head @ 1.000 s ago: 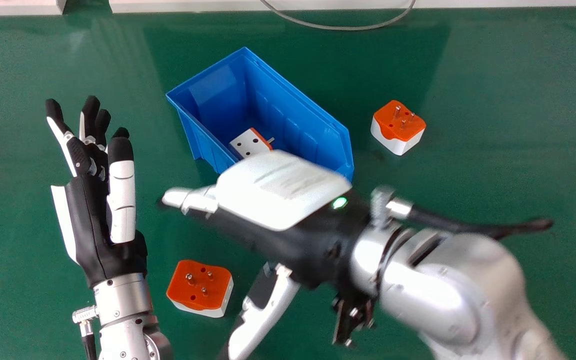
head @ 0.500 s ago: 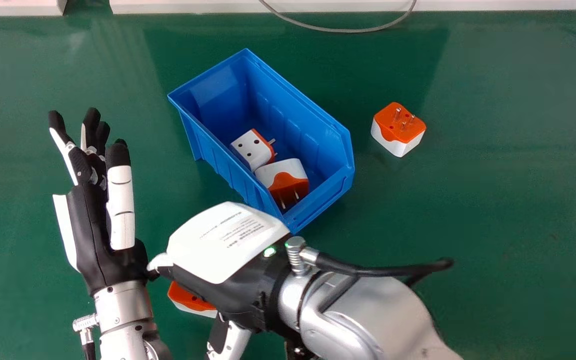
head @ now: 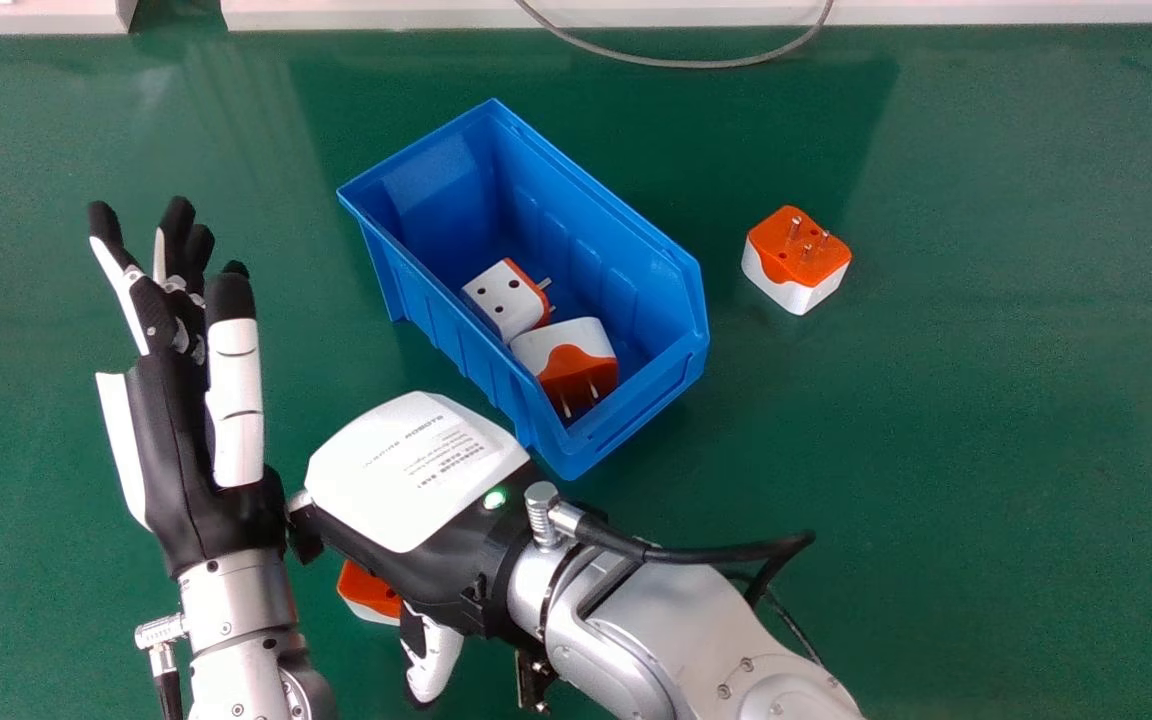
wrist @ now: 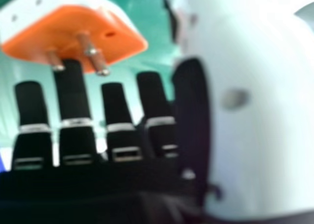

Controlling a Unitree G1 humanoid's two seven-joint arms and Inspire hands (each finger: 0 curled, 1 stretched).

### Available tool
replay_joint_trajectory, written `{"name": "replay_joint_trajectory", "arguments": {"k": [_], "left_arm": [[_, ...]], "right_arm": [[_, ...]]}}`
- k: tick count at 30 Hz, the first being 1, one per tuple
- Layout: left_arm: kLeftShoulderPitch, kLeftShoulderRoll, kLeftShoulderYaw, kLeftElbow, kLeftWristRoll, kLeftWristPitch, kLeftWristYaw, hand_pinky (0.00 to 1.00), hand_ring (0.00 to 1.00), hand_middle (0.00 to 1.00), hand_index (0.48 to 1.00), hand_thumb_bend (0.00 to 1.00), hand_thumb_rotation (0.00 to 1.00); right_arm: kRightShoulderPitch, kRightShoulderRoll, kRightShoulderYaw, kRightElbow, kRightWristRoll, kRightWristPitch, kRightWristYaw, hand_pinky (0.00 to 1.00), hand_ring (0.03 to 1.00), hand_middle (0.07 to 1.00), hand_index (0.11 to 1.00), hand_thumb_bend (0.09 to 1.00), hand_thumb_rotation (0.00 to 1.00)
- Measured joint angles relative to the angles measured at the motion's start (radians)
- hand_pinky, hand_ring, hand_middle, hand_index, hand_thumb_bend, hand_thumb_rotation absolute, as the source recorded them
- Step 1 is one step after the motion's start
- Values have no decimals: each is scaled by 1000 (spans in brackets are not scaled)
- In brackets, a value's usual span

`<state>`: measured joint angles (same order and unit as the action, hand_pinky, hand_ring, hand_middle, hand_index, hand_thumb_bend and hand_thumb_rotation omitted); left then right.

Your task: Pick all objects and put in blue box

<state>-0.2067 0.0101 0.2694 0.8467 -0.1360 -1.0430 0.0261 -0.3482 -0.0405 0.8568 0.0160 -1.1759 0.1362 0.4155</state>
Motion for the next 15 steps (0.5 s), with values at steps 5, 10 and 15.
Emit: {"name": "replay_joint_trajectory", "arguments": {"k": [5, 10, 15], "left_arm": [[-1, 5, 25, 0, -31, 2, 0, 924, 968, 967, 970, 734, 783], [-24, 23, 62, 34, -72, -8, -13, 921, 964, 965, 966, 729, 766], [-37, 43, 81, 47, -105, -13, -52, 931, 971, 977, 975, 741, 761]], "right_arm": [[-28, 9, -2, 58, 35, -22, -45, 641, 807, 833, 707, 728, 5], [-58, 18, -7, 102, 69, -37, -56, 636, 791, 813, 691, 739, 0], [-65, 35, -11, 146, 98, -35, -69, 551, 681, 725, 603, 662, 20]]}}
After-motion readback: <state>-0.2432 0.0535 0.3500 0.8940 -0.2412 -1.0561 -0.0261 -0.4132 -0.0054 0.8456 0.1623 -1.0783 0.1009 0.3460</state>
